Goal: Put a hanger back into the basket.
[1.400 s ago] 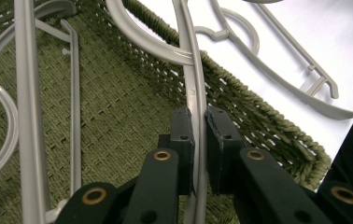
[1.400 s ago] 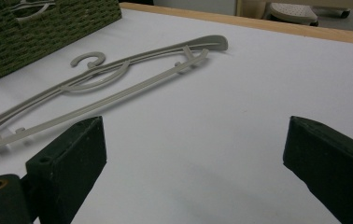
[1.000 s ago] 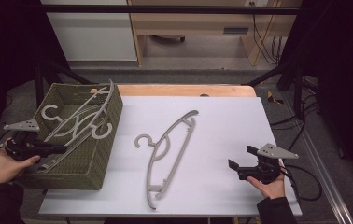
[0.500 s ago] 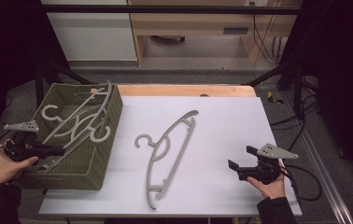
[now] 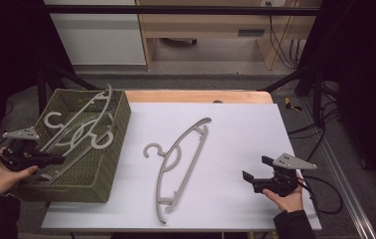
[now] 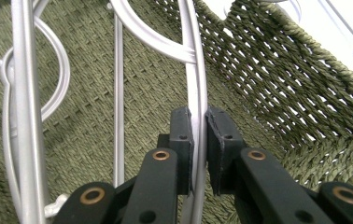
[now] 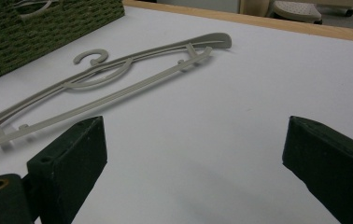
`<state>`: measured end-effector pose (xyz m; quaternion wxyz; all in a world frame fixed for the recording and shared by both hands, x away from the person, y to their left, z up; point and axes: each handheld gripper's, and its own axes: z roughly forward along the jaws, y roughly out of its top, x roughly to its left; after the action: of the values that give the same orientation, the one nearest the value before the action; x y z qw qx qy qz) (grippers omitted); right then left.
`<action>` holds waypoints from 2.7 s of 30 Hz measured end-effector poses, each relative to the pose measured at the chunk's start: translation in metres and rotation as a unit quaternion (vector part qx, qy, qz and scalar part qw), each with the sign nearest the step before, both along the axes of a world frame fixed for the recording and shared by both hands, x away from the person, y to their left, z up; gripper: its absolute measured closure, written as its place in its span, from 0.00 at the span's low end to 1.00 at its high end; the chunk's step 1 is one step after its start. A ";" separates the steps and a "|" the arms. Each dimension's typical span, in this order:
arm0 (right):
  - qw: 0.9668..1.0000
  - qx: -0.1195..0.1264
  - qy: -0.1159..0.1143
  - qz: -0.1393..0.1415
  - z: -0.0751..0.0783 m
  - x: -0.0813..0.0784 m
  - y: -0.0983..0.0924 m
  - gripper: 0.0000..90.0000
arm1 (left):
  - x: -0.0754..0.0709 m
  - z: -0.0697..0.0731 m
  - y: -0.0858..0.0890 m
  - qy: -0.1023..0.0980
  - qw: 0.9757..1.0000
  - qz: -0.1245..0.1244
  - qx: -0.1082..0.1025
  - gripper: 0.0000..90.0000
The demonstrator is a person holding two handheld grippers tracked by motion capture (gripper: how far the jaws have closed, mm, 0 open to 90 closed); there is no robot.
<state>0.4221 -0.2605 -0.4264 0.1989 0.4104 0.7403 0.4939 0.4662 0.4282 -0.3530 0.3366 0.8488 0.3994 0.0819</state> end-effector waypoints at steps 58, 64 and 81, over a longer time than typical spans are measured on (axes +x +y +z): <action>1.000 0.001 -0.003 -0.001 0.001 0.000 -0.001 0.08 | 0.025 -0.008 -0.043 -0.002 0.985 0.114 0.132 0.88; 1.000 0.001 -0.002 -0.001 0.001 0.000 -0.001 0.08 | 0.029 -0.009 -0.027 -0.025 0.978 0.173 0.110 0.84; 1.000 0.002 -0.003 -0.001 0.001 0.000 -0.001 0.08 | 0.032 -0.008 -0.001 -0.056 0.954 0.269 0.115 0.72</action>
<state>0.4220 -0.2616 -0.4259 0.2005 0.4101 0.7384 0.4964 0.4986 0.4270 -0.3609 0.2238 0.7368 0.5816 0.2625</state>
